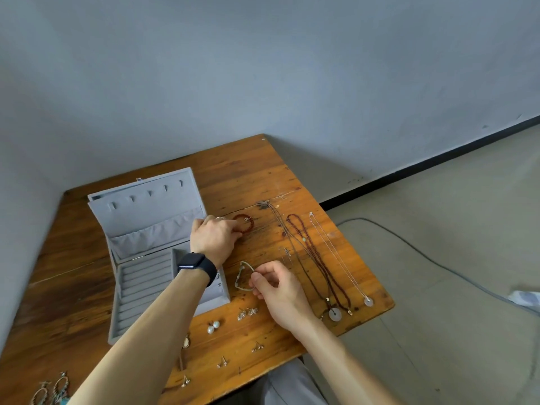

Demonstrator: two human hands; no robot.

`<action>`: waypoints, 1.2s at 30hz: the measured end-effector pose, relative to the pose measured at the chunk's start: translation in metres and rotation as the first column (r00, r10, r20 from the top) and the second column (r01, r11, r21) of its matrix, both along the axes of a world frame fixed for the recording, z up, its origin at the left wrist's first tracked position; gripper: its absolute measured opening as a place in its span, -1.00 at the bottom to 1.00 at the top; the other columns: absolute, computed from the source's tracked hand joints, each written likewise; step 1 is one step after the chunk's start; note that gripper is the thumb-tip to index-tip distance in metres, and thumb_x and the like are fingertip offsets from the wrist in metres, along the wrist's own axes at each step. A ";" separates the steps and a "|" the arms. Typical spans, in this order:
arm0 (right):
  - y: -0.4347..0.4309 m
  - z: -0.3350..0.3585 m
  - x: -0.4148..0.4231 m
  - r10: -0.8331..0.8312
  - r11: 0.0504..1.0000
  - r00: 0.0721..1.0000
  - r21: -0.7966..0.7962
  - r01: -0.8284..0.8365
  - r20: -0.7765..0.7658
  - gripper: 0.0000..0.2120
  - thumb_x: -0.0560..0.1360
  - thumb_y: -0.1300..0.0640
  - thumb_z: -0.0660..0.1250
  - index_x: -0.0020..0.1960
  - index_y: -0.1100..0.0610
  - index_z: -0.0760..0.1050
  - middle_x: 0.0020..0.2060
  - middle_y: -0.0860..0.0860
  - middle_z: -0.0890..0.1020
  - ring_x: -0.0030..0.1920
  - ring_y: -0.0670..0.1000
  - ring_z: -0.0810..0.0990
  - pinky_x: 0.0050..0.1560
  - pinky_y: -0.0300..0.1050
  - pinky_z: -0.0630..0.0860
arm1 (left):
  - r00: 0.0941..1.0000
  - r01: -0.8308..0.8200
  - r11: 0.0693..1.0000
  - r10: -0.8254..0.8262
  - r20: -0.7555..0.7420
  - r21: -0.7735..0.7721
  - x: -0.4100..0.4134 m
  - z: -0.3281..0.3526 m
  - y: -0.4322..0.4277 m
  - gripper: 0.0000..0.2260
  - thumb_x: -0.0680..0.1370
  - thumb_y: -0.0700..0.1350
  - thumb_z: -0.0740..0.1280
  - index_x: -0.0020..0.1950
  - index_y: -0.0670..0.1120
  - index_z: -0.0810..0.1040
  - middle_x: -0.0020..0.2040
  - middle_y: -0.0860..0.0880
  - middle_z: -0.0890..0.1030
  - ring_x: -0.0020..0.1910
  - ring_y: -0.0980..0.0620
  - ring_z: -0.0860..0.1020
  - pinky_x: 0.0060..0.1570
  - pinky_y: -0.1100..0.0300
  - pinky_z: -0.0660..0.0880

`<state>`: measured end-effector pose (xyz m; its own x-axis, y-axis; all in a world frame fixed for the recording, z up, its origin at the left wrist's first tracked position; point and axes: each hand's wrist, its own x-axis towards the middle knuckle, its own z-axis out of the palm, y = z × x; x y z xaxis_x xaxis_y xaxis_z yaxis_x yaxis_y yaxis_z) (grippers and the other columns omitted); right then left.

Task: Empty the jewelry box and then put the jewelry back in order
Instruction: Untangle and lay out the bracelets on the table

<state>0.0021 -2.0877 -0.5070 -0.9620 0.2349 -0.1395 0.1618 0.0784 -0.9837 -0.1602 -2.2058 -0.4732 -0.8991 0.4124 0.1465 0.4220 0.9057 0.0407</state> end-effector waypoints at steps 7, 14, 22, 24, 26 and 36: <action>0.000 0.002 0.000 0.005 1.000 1.000 0.022 -0.005 0.013 -0.93 0.60 0.04 0.34 0.07 -0.02 0.55 -0.11 -0.03 0.70 -0.09 -0.08 0.67 0.08 0.03 0.62 | 0.996 0.020 0.989 -0.033 0.084 0.149 0.009 0.002 -0.005 -0.76 0.61 -0.03 0.29 0.24 0.15 0.61 0.15 0.07 0.67 0.17 -0.04 0.55 0.23 0.00 0.36; -0.001 0.001 0.000 -0.020 1.000 1.000 0.013 0.020 0.010 -0.94 0.62 0.12 0.32 0.08 0.03 0.54 -0.12 -0.07 0.71 -0.13 -0.11 0.68 0.00 -0.14 0.65 | 0.995 -0.067 0.957 0.085 -0.055 0.281 0.055 0.010 -0.077 -0.66 0.62 -0.05 0.28 0.40 0.05 0.49 0.31 -0.07 0.59 0.29 -0.17 0.50 0.23 -0.13 0.44; -0.008 -0.001 0.000 -0.066 0.980 0.998 0.189 0.066 -0.006 -0.95 0.60 0.07 0.35 0.00 -0.08 0.53 -0.18 -0.11 0.71 -0.17 -0.16 0.67 -0.01 -0.09 0.64 | 0.961 -0.223 0.973 0.210 0.180 0.057 0.080 -0.013 -0.156 -0.47 0.69 0.18 -0.08 0.64 0.04 0.03 0.64 -0.03 0.02 0.62 -0.02 -0.01 0.58 0.00 -0.14; -0.011 0.001 0.000 -0.063 0.972 0.998 0.227 0.063 -0.006 -0.94 0.59 0.07 0.36 -0.02 -0.09 0.54 -0.19 -0.12 0.71 -0.16 -0.14 0.67 0.00 -0.07 0.63 | 0.959 -0.231 0.972 0.220 0.180 0.041 0.080 -0.018 -0.156 -0.47 0.69 0.18 -0.13 0.64 0.05 -0.02 0.64 -0.01 -0.04 0.62 0.00 -0.07 0.57 0.03 -0.22; -0.011 0.003 -0.002 -0.057 0.967 0.998 0.248 0.051 0.014 -0.94 0.59 0.06 0.37 -0.03 -0.09 0.54 -0.20 -0.12 0.71 -0.15 -0.12 0.67 0.01 -0.05 0.63 | 0.954 -0.243 0.969 0.233 0.187 0.032 0.079 -0.020 -0.154 -0.47 0.69 0.17 -0.16 0.64 0.05 -0.05 0.65 -0.01 -0.07 0.62 0.00 -0.10 0.56 0.02 -0.24; 0.000 0.034 -0.054 -0.067 0.945 0.997 0.323 0.054 0.030 -0.95 0.60 0.08 0.35 0.02 0.00 0.59 -0.21 -0.15 0.73 -0.10 -0.10 0.69 0.07 0.04 0.63 | 0.944 -0.288 0.956 0.273 0.185 0.058 0.079 -0.023 -0.151 -0.47 0.69 0.16 -0.18 0.64 0.07 -0.12 0.64 0.02 -0.13 0.61 0.04 -0.15 0.55 0.04 -0.28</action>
<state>-0.0515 -2.0877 -0.4727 -0.9397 0.3314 -0.0849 0.2148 0.3784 -0.9004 -0.0809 -2.3573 -0.4966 -0.9911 0.1330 0.0016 0.1314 0.9766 0.1705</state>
